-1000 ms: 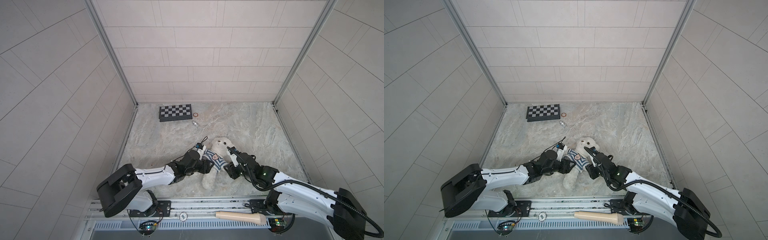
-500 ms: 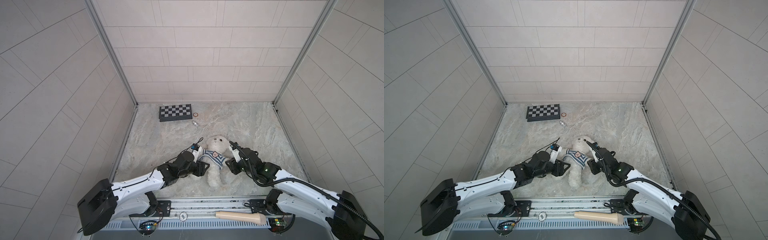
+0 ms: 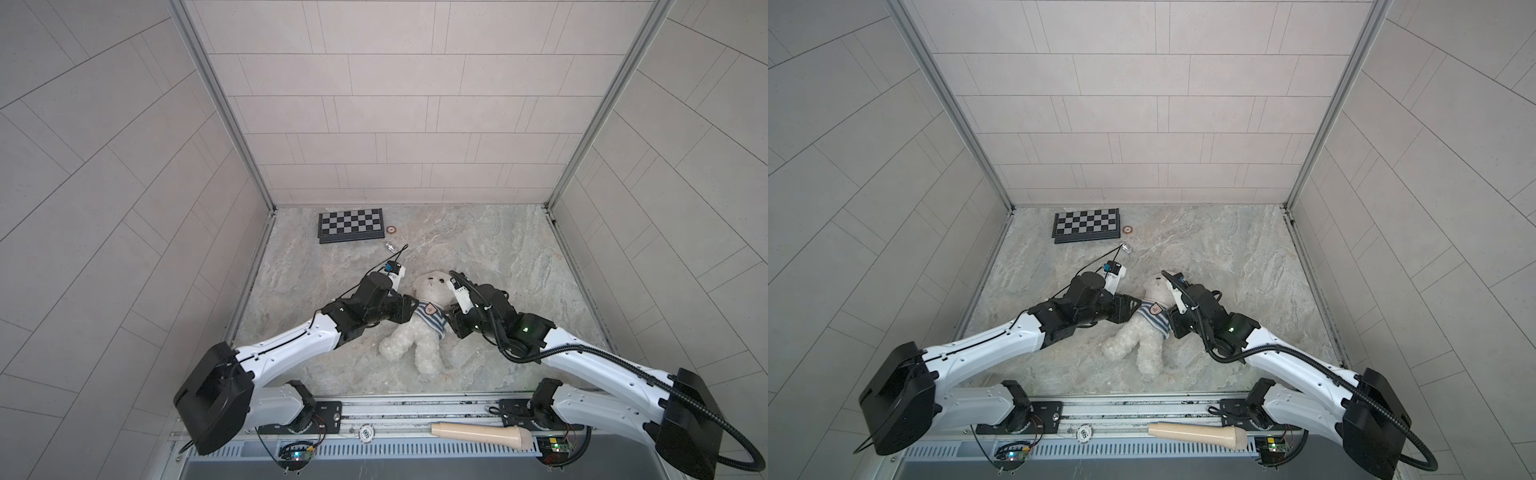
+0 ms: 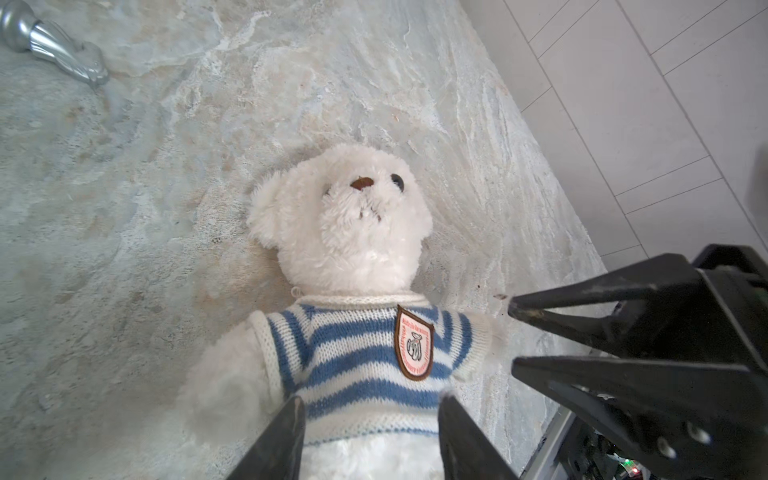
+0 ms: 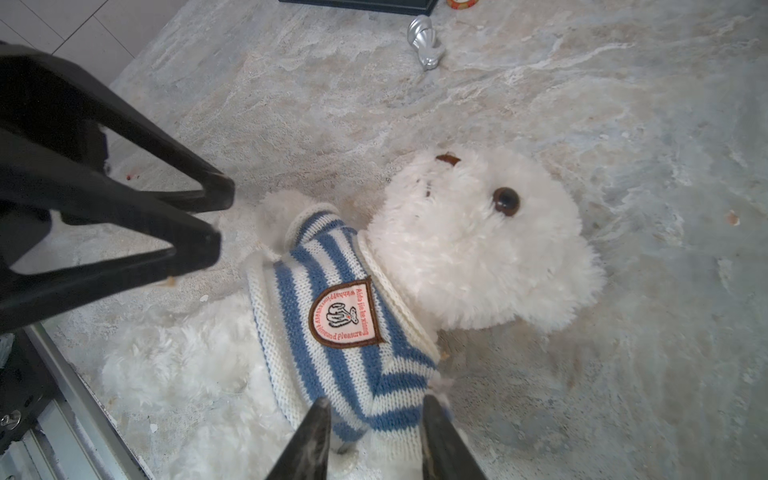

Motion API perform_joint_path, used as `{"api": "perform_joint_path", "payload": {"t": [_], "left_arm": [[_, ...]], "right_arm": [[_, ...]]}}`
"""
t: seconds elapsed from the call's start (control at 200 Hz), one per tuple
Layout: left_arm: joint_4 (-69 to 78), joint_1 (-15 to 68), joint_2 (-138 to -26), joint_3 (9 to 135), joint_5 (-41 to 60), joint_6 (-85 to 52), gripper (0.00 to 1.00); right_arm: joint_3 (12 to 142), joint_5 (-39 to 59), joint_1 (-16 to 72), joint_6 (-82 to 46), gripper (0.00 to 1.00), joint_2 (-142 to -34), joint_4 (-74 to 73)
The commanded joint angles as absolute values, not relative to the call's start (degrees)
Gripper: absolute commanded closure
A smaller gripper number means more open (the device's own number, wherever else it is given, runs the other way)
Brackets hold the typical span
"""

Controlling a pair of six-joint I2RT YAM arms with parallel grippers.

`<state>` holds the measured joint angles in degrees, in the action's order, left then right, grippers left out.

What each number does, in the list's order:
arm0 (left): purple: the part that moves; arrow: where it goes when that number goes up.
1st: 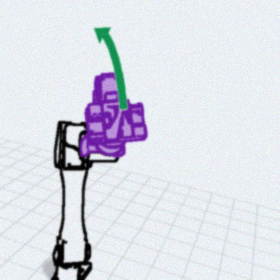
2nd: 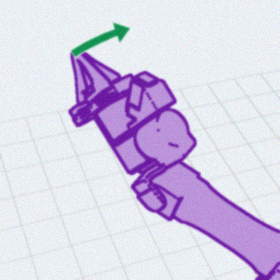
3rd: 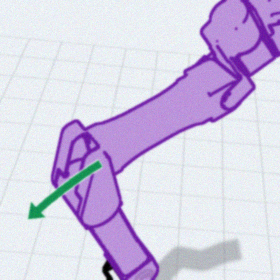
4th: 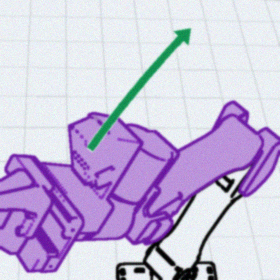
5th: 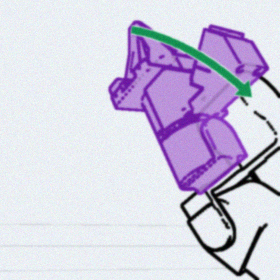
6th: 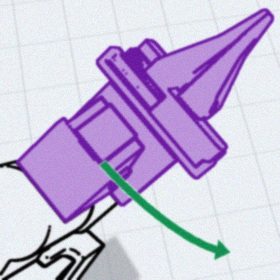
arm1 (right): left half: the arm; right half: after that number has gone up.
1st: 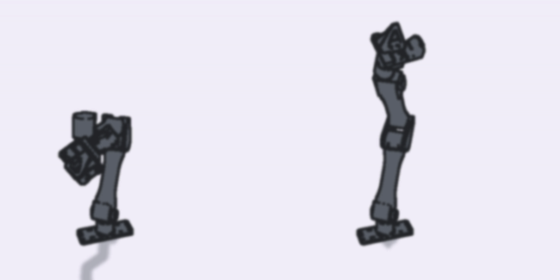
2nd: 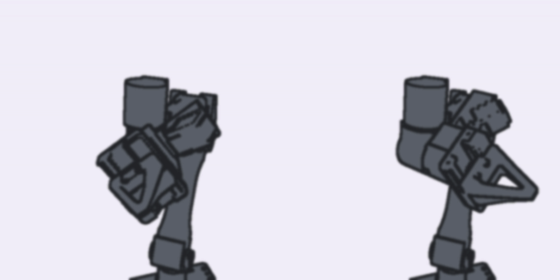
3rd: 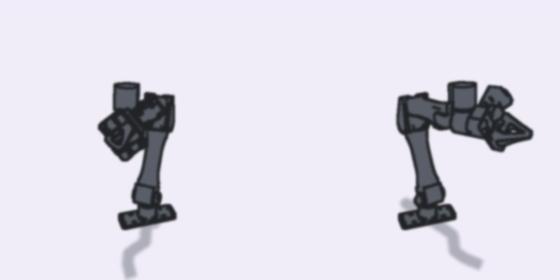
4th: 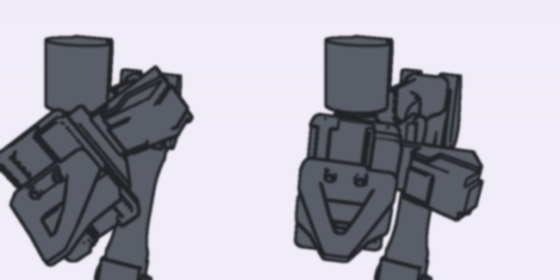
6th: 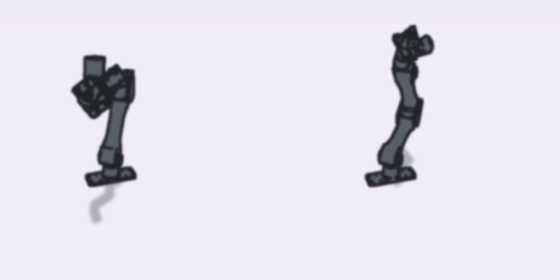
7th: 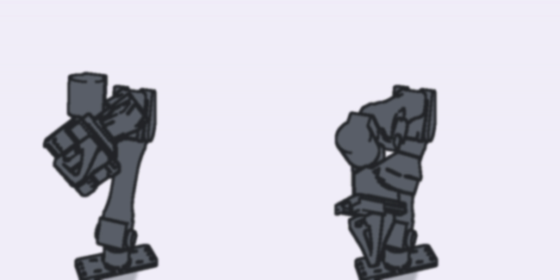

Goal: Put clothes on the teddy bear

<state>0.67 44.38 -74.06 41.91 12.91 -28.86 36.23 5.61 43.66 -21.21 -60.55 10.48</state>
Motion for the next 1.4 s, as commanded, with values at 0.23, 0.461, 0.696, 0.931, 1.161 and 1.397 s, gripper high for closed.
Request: {"api": "perform_joint_path", "payload": {"t": [0.23, 0.461, 0.696, 0.931, 1.161, 1.397], "left_arm": [[4.1, 44.3, -81.7, 42.9, 16.5, -28.0, 0.48], [5.4, 45.9, -81.7, 39.8, 17.0, -28.6, 0.51], [8.8, 49.0, -81.9, 36.6, 16.4, -31.3, 0.53], [11.6, 51.4, -80.8, 33.2, 15.7, -33.9, 0.54], [11.8, 52.8, -79.0, 31.1, 15.0, -34.5, 0.48], [10.6, 52.6, -71.7, 30.1, 18.7, -34.3, 0.40]], "right_arm": [[33.3, 7.4, 44.9, -23.1, 0.69, -65.7, 2.9], [31.6, 6.8, 44.7, -23.3, 0.74, -66.0, 2.5], [29.5, 6.0, 44.2, -23.6, 0.76, -64.6, 2.5], [30.2, 6.5, 44.2, -23.6, 0.76, -63.1, 4.5], [30.4, 6.6, 44.6, -24.3, 0.72, -59.7, 6.2], [27.7, 7.2, 44.7, -25.3, 0.73, -59.8, 4.3]]}}
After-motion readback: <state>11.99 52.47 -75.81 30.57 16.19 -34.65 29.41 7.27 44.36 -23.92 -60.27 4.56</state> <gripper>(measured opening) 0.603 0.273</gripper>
